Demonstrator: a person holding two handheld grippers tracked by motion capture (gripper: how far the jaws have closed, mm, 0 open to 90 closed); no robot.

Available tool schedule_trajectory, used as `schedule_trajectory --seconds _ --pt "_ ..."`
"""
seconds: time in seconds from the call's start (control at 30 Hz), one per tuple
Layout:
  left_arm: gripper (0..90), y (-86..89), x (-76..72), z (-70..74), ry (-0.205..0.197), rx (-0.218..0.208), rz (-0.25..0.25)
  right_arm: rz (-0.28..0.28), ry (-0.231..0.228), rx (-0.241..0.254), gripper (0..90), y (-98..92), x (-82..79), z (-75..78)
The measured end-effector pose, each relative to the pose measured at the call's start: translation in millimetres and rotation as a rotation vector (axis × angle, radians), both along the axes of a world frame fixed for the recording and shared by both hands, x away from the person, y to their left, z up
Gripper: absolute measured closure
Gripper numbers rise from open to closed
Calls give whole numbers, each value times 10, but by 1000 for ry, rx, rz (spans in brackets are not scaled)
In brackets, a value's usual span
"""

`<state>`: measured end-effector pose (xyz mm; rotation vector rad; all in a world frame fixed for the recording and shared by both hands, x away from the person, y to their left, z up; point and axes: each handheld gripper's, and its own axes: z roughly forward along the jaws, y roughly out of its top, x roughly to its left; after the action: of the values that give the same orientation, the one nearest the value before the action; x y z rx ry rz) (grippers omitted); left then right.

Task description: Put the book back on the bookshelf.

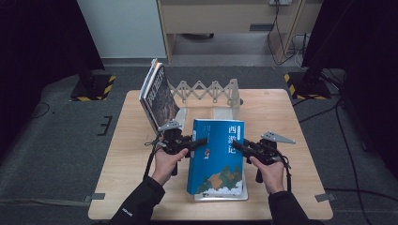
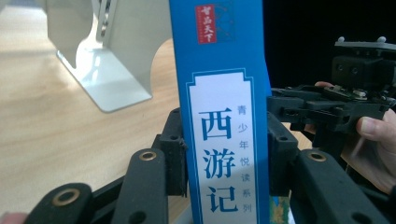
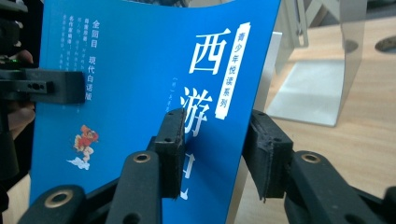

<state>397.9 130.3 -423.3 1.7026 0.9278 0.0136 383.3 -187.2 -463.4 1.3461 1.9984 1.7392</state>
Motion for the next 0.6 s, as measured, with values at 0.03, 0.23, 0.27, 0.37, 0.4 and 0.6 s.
schedule_trajectory --seconds 0.03,0.23,0.27,0.37,0.4,0.6 --pt "599 0 -6 14 -6 -1 2 -2 -9 11 614 -6 -3 15" --pt "607 12 -40 105 -59 -15 6 -9 -54 35 640 -12 -22 107" --pt "607 10 -43 119 -67 -11 8 -10 -72 56 650 -17 -29 125" --pt "607 1 -43 131 -80 -10 12 -11 -88 51 653 -18 -32 142" --pt "606 -1 -42 127 -81 -11 15 -8 -99 43 656 -23 -38 154" --pt "599 2 -101 75 -95 2 13 6 -97 40 647 -33 -59 98"
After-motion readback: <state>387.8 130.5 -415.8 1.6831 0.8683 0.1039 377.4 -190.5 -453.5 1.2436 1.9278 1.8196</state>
